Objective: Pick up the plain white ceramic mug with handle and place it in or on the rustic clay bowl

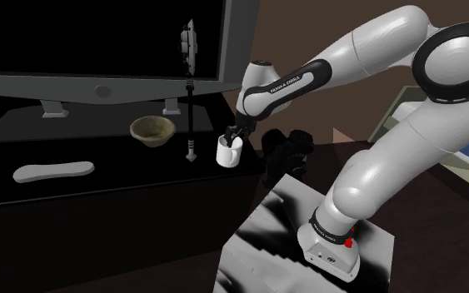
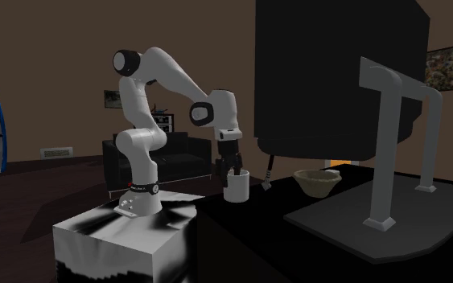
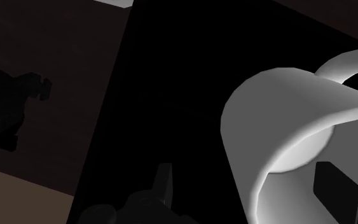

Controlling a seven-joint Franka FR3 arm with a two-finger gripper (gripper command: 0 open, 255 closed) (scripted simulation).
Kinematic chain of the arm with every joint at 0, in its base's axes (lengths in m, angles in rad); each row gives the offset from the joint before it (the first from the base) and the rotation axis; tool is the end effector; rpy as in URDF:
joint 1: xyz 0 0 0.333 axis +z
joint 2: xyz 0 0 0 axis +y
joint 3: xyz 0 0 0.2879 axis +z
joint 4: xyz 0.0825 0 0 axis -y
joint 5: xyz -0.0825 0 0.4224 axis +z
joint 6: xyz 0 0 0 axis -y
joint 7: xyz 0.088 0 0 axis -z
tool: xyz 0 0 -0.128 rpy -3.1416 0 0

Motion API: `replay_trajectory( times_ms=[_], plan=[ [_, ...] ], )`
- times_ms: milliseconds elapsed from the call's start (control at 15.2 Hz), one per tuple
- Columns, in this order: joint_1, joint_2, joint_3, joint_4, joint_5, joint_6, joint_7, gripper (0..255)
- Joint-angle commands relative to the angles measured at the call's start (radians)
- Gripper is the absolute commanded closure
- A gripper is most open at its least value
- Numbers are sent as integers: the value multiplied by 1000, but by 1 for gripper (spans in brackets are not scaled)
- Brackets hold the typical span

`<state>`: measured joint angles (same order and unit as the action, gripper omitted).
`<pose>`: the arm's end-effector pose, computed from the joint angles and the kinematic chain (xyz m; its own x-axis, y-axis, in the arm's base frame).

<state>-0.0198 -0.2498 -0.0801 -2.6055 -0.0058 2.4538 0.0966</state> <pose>0.4639 -0.0442 0.2731 0.9772 -0.1898 0.0953 -0.1883 -0.9818 -0.0250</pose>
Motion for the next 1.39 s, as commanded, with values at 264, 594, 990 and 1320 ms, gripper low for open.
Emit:
replay_trajectory(
  times_ms=[264, 594, 990, 1320],
  plan=[
    [0, 2, 0, -1, 0, 3, -1, 0],
    [0, 2, 0, -1, 0, 3, -1, 255],
    [-1, -8, 0, 5, -1, -12, 0, 255],
    [-2, -55, 2, 36, -5, -91, 4, 255]
  ],
)
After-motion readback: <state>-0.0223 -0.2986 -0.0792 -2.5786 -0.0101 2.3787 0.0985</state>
